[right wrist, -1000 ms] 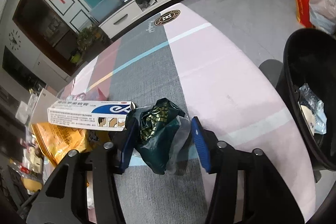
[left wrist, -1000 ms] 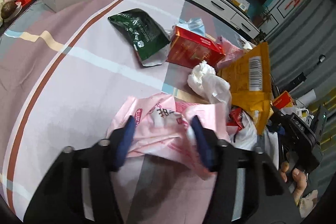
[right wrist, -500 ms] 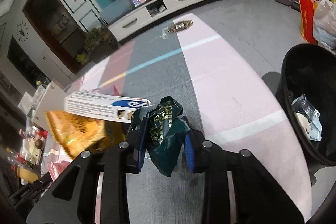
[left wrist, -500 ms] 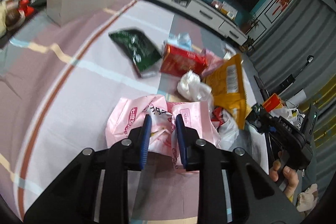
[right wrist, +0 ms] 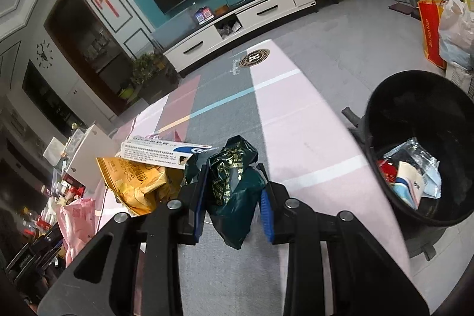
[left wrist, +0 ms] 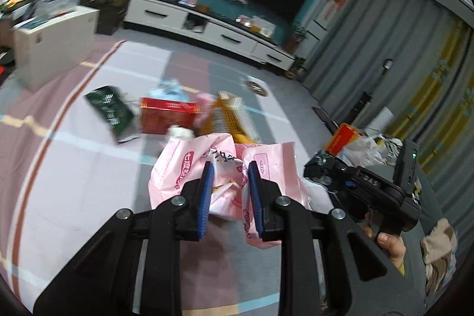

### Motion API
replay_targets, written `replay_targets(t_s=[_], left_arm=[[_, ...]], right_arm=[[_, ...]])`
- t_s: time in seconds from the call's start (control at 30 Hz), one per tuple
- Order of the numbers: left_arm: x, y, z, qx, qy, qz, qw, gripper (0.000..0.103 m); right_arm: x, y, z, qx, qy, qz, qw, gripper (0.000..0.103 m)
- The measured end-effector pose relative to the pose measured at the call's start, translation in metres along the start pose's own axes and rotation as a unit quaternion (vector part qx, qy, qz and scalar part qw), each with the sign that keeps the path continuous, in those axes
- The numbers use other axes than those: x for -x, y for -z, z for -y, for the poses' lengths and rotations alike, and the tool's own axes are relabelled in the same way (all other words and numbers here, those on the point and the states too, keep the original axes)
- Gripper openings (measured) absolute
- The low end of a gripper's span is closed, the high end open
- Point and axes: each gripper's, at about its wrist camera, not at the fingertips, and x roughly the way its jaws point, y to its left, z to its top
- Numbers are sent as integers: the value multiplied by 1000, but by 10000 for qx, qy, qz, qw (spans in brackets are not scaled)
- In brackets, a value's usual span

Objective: Collect trash
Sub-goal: 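Carry the pink and green bags to the bin and release both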

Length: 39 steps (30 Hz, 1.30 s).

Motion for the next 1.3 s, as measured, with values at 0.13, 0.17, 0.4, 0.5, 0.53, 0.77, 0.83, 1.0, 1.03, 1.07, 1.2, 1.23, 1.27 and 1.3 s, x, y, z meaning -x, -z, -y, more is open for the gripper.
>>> replay_targets(t_s=[0.13, 0.17, 0.4, 0.5, 0.53, 0.77, 0.83, 1.0, 1.03, 1.07, 1.2, 1.23, 1.27, 1.3], left_arm=[[-14, 3, 27, -216, 165, -98, 9996, 25], [-18, 4, 34, -284, 202, -126, 9993, 25], [-48, 5, 89, -729, 438, -338, 9958, 25], [-63, 2, 112, -914, 533, -417, 9935, 25], [-69, 2, 121, -981, 573, -458, 9925, 25], [-106, 6, 172, -1153, 819, -679, 9876, 26], [-122, 9, 188, -1183, 894, -811, 9856, 26], [-156, 17, 228, -1391, 1046, -1042, 9792, 26], [-163, 20, 235, -1426, 1066, -1083, 9781, 26], [-171, 22, 245, -1480, 1093, -1142, 9763, 26], [-195, 33, 267, -1672, 1029, -1295, 9719, 27], [-201, 35, 271, -1721, 991, -1332, 9710, 27], [-208, 39, 275, -1778, 937, -1382, 9698, 27], [-211, 40, 276, -1814, 906, -1415, 9689, 27]], right_arm=[[14, -4, 12, -52, 64, 152, 9998, 32], [17, -5, 16, -88, 62, 178, 9998, 32], [40, -15, 54, -440, 153, 398, 9981, 32], [50, -19, 70, -569, 168, 479, 9971, 32], [55, -20, 76, -619, 190, 519, 9966, 32], [81, -23, 123, -1041, 398, 765, 9908, 32], [89, -23, 139, -1158, 480, 822, 9887, 32], [104, -24, 170, -1308, 802, 866, 9844, 32], [107, -23, 178, -1379, 866, 860, 9829, 32], [108, -22, 185, -1464, 894, 842, 9816, 32], [110, -19, 203, -1731, 944, 736, 9776, 32], [110, -19, 206, -1772, 947, 725, 9769, 32], [111, -18, 208, -1799, 960, 713, 9764, 32], [111, -18, 210, -1825, 978, 703, 9758, 32]])
